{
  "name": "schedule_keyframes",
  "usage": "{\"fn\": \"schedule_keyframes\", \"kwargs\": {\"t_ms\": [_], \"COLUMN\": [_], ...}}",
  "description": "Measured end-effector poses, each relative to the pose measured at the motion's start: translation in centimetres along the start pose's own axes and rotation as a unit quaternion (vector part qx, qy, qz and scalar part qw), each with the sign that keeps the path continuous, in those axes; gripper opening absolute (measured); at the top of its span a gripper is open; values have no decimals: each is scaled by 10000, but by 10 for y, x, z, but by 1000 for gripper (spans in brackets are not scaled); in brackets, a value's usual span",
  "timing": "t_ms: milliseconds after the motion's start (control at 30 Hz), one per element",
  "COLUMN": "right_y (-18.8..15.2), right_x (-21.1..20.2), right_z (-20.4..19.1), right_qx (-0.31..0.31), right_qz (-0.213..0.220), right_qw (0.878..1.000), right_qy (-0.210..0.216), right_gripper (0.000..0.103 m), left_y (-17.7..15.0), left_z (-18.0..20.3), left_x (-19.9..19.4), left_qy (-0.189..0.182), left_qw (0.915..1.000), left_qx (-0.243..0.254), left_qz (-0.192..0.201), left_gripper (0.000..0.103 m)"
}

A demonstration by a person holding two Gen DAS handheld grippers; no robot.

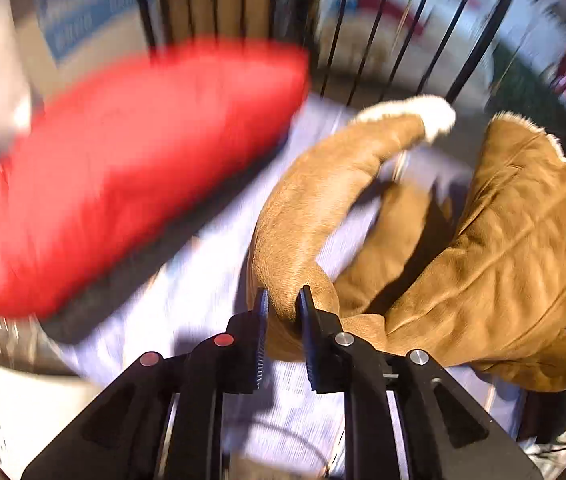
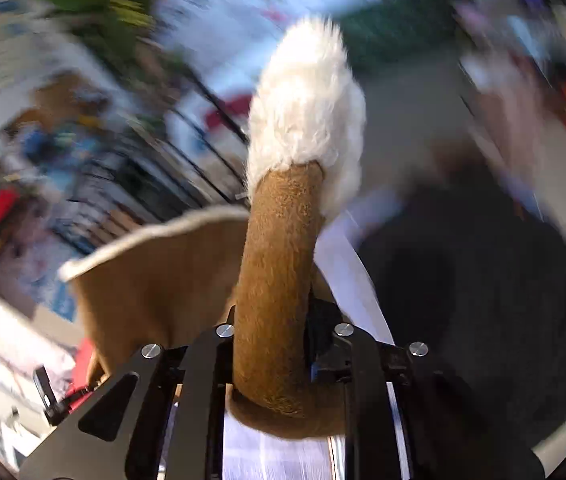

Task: Fold large clothes

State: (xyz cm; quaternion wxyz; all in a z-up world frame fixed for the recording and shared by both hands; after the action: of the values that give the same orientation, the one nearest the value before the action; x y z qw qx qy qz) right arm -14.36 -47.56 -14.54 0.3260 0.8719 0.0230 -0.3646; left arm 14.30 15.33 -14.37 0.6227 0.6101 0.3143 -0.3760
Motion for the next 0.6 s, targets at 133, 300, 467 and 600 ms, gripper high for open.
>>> {"fn": "schedule_keyframes", "kwargs": {"t_ms": [133, 300, 467, 600], "right_y": [-67, -66, -55, -78], "right_x": [17, -5, -25, -6], "right_z": [58, 36, -18, -76], "right_qx": [1038, 187, -359, -1182], "right_qz": [-428, -468, -342, -861], "right_qw": [9904, 9920, 9885, 9810], "right_qy": [-810, -1158, -1426, -1276], "right_gripper": [26, 67, 72, 76], "left_y": [-29, 1, 19, 7], "left_z": [-27, -48, -34, -8], "left_x": [29, -11, -39, -40], "left_qy": [283, 382, 316, 100], "left_qw": [9977, 9986, 9971, 9984], "left_qx": [-300, -220, -79, -1], "left_qz": [-544, 298, 681, 552], "left_gripper": [33, 76, 86, 86]}}
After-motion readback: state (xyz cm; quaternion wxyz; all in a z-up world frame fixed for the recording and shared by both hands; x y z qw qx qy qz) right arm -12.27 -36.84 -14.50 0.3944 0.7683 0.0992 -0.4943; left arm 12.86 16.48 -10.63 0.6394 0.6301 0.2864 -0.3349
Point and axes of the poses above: each gripper's, at about its wrist camera, not at the fingertips, and x roughly the way its jaws point, z to its right, y to its top, the point moved 5 cm from there along x, roughly the way its jaws point, and after that the axes turned 15 degrees about z, right-handed, at the moved point
